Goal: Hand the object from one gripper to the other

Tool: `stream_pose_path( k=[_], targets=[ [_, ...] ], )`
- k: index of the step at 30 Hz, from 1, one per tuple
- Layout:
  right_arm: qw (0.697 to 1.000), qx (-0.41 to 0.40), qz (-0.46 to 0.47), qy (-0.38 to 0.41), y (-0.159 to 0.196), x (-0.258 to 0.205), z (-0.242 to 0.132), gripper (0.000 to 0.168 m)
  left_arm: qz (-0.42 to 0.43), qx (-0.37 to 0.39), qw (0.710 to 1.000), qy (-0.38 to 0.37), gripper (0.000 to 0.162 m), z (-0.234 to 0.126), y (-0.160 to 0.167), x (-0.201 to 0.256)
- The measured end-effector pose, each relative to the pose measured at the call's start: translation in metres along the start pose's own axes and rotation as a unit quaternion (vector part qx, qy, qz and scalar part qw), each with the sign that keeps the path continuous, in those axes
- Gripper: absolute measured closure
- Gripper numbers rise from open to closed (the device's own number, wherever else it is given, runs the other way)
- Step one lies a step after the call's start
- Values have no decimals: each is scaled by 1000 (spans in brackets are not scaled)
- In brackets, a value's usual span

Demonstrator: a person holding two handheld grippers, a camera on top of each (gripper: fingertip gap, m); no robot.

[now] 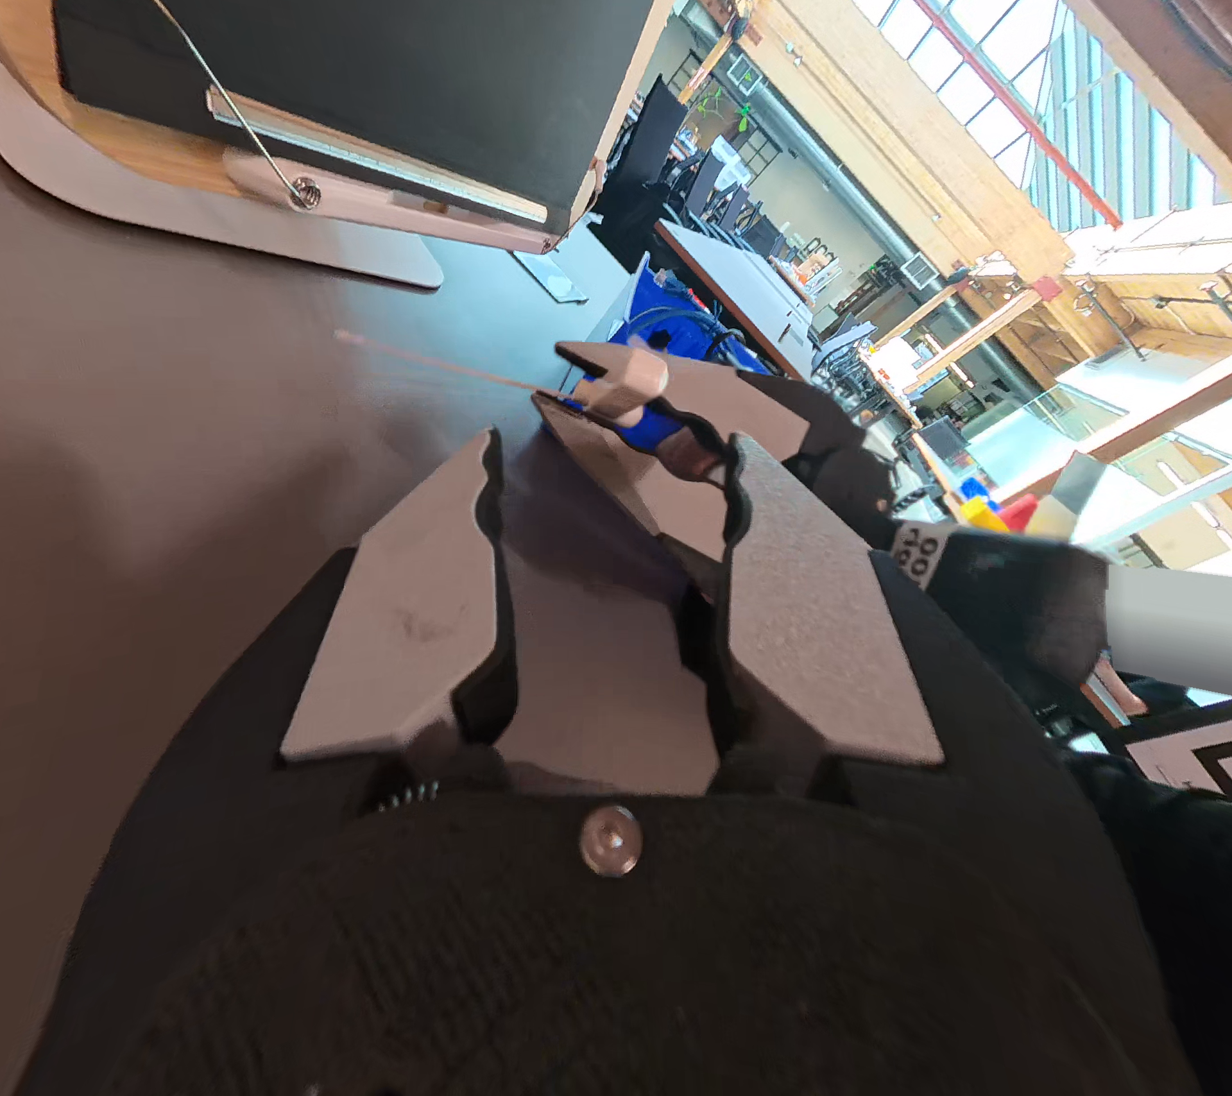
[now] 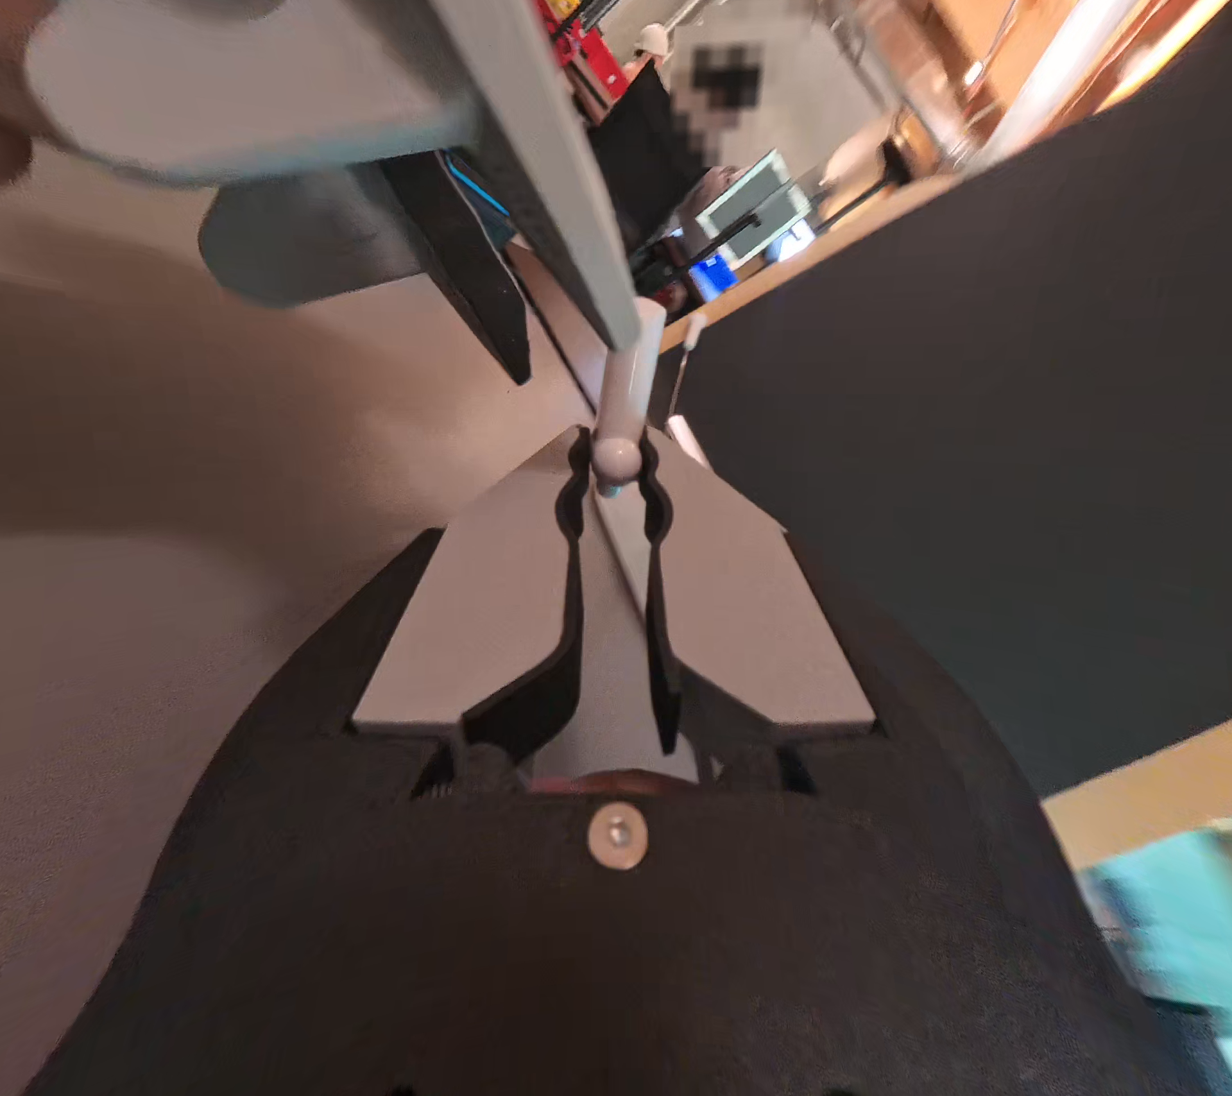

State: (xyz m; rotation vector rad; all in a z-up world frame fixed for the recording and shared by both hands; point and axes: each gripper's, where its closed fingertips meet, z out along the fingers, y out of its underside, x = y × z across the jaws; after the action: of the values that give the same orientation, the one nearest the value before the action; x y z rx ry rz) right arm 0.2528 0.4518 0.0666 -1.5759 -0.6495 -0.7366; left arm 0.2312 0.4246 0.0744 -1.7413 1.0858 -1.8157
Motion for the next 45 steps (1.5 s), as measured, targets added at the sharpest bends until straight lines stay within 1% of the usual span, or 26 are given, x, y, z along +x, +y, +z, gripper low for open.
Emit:
stream_pose_path(
  k=[2, 4, 7, 9, 12, 14, 17, 18, 19, 24, 29, 32, 34, 36, 38, 40, 42, 43, 44, 45],
  targets=[
    [995, 5, -93, 35, -3, 2, -1, 157, -6, -6, 1000, 1, 95, 2, 4, -1],
    [985, 4, -158, 64, -5, 5, -2, 158, -13, -4, 1000, 11, 95, 3, 4, 0],
    [971, -13, -222, 88, -1, 6, -1, 157, -22, -1, 999, 32, 101, 2, 3, 5],
    [960, -21, -262, 93, 2, 3, 1, 158, -24, -7, 999, 37, 102, 1, 4, 6],
    [945, -21, -310, 103, 2, 0, 2, 158, -12, -30, 999, 13, 107, 0, 12, -3],
    [937, -15, -332, 107, 0, -2, 1, 157, -8, -46, 999, 10, 113, -1, 19, -6],
    [925, 6, -365, 106, -4, -8, 0, 157, -23, -39, 998, 32, 141, -4, 18, -5],
    [920, 14, -376, 107, -6, -10, -1, 157, -26, -36, 998, 33, 147, -6, 17, -6],
    [918, 19, -380, 108, -7, -11, -1, 157, -28, -37, 998, 33, 150, -6, 17, -7],
    [917, 23, -384, 109, -10, -12, -2, 157, -39, -43, 997, 55, 146, -5, 20, -2],
    [917, 21, -384, 106, -9, -13, -2, 158, -21, -44, 998, 39, 150, -3, 21, -6],
    [933, 22, -345, 101, -8, -8, -3, 157, -17, -20, 999, 40, 150, -3, 14, -5],
    [950, 14, -299, 84, -3, -4, -5, 159, -27, 5, 999, 45, 150, -7, 5, -7],
    [967, 7, -245, 63, 4, 0, -7, 158, -38, 39, 997, 51, 150, -14, -7, -8],
    [984, -3, -173, 39, 13, 3, -6, 154, -38, 70, 995, 58, 150, -21, -18, -8],
    [997, 0, -55, -45, 16, -14, -5, 151, -32, 86, 993, 70, 150, -23, -22, -4],
    [988, 15, 72, -138, 6, -35, -7, 148, -18, 94, 992, 86, 150, -21, -23, 2],
    [976, 18, 131, -173, 1, -41, -9, 143, -4, 100, 991, 93, 150, -21, -24, 6],
    [961, 21, 184, -207, -4, -45, -11, 133, 14, 107, 989, 100, 150, -22, -26, 10],
    [943, 23, 231, -237, -9, -49, -13, 128, 36, 113, 987, 108, 150, -23, -27, 15]
  ],
)
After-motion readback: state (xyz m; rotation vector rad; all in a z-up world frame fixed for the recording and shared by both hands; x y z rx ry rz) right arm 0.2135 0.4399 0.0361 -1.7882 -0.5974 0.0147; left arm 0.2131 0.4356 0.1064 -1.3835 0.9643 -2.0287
